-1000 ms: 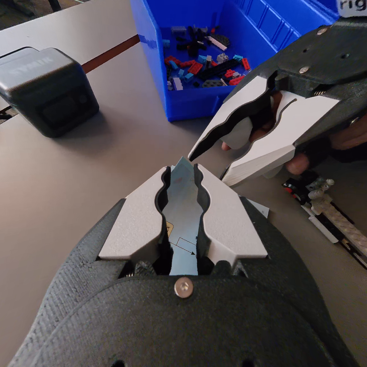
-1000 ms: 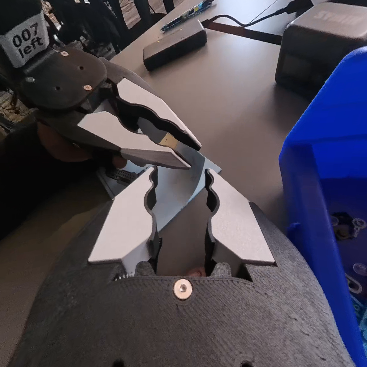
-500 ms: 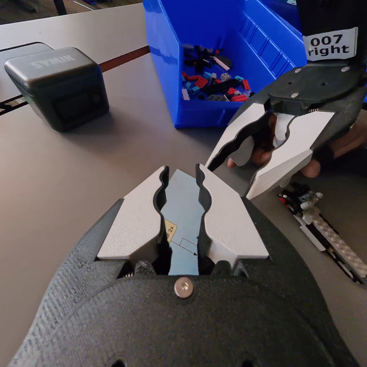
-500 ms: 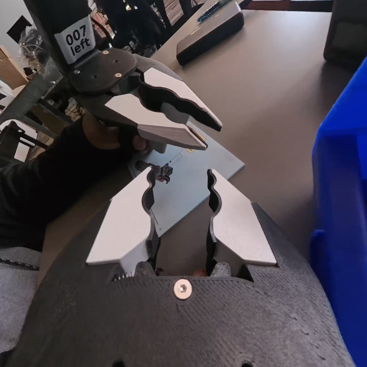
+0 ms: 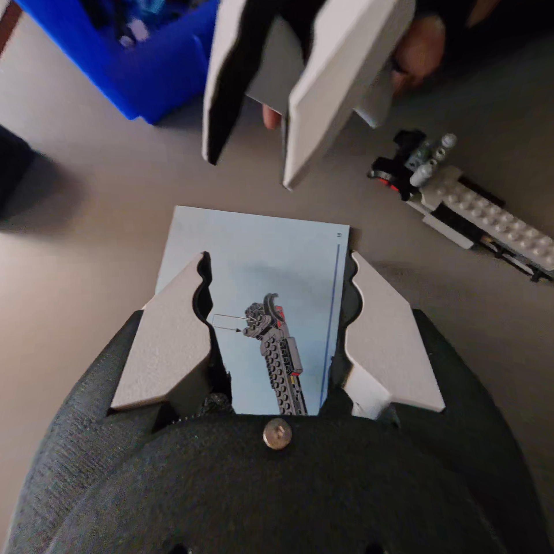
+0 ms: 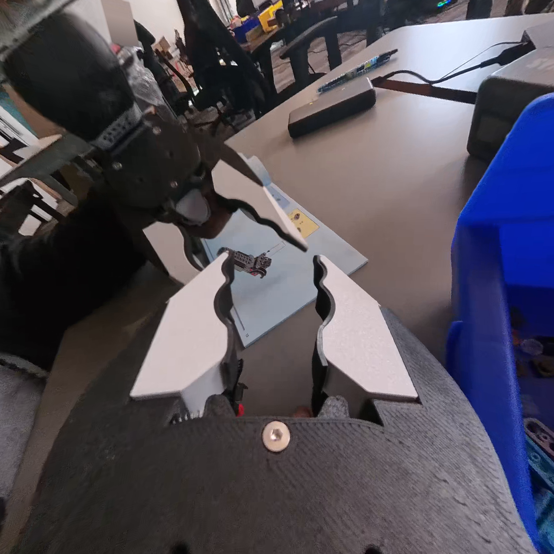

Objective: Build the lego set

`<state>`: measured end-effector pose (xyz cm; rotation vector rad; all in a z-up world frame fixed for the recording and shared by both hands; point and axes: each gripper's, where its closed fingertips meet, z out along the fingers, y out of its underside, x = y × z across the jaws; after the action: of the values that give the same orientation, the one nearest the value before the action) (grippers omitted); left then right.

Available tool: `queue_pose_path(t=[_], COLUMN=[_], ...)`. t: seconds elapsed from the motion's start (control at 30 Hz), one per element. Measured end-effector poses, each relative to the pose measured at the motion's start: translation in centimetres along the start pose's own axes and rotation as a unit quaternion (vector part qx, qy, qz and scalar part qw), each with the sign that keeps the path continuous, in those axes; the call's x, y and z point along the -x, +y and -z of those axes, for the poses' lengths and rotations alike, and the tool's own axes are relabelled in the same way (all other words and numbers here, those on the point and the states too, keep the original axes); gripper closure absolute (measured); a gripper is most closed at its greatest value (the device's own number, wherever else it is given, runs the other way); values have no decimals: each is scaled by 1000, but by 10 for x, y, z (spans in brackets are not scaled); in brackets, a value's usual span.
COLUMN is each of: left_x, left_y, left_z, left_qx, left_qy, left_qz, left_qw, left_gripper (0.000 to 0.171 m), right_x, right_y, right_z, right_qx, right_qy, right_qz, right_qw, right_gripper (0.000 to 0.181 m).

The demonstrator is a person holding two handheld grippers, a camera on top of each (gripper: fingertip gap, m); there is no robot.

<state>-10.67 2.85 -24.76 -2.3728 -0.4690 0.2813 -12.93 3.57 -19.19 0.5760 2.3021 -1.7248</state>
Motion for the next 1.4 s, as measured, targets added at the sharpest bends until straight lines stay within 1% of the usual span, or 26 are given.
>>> queue_pose_path(t=[0.17,0.23,0.5,0.8,0.87,0.97,1.07,1.2,1.4], left_x=[-8,-5,-4,-1,0,2,4,6,6], left_y=[2,4,2,-1,-1,0,0,-1,-2], left_z=[-6,-7,-7,-3,-2,0,1,3,4], left_qx=[1,7,1,-20,-20,-20,-22,-30,-33], left_qy=[18,9,8,20,19,17,17,19,19], left_qz=[-12,-14,-3,30,33,38,44,52,53], left_qw=[1000,1000,1000,999,999,999,999,998,998], left_gripper=[76,75,85,86,86,86,86,86,86], right_x=[-1,-1,0,-1,-1,0,-1,-10,-13], right_y=[-4,-5,-5,-3,0,12,22,37,47], right_z=[4,4,4,4,4,5,9,9,5], right_qx=[-18,-20,-19,-14,-5,32,64,114,146], right_qy=[-12,-13,-15,-17,-13,-8,19,70,89], right_qz=[-16,-18,-19,-26,-31,-37,-1,51,69], right_qw=[1000,1000,1000,999,999,999,998,990,983], right_gripper=[129,129,130,130,130,130,130,131,135])
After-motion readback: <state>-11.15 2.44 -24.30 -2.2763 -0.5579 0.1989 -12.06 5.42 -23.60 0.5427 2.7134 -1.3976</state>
